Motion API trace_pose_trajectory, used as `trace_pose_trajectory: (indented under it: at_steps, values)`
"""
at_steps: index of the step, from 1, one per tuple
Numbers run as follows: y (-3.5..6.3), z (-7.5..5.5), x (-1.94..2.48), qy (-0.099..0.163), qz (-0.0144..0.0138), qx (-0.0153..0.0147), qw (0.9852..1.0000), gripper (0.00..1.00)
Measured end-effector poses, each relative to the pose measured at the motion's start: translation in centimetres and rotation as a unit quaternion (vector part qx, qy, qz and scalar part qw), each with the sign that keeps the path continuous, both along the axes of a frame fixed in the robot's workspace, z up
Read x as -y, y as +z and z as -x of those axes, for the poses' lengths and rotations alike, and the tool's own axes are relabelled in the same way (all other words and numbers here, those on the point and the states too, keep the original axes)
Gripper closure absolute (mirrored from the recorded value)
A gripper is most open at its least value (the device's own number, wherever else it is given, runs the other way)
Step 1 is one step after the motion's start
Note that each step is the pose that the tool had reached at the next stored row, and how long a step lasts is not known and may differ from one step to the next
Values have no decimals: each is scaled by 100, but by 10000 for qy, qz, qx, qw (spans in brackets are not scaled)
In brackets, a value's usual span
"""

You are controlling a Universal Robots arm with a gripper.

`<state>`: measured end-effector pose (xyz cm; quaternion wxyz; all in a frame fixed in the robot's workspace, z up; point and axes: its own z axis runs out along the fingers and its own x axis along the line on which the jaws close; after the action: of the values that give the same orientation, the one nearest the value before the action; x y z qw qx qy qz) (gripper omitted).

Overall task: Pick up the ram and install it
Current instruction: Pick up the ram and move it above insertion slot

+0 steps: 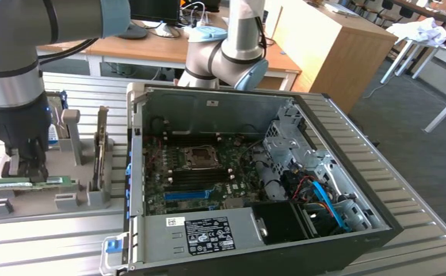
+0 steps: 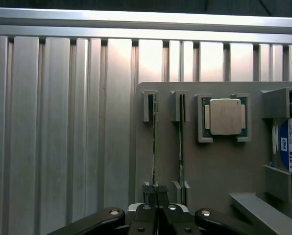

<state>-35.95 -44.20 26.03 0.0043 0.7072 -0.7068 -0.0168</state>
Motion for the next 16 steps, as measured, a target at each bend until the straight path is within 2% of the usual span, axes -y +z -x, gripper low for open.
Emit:
trace_pose_trajectory:
  at_steps: [16]
  values:
    - [277, -11, 0, 0, 0, 0, 10000, 88]
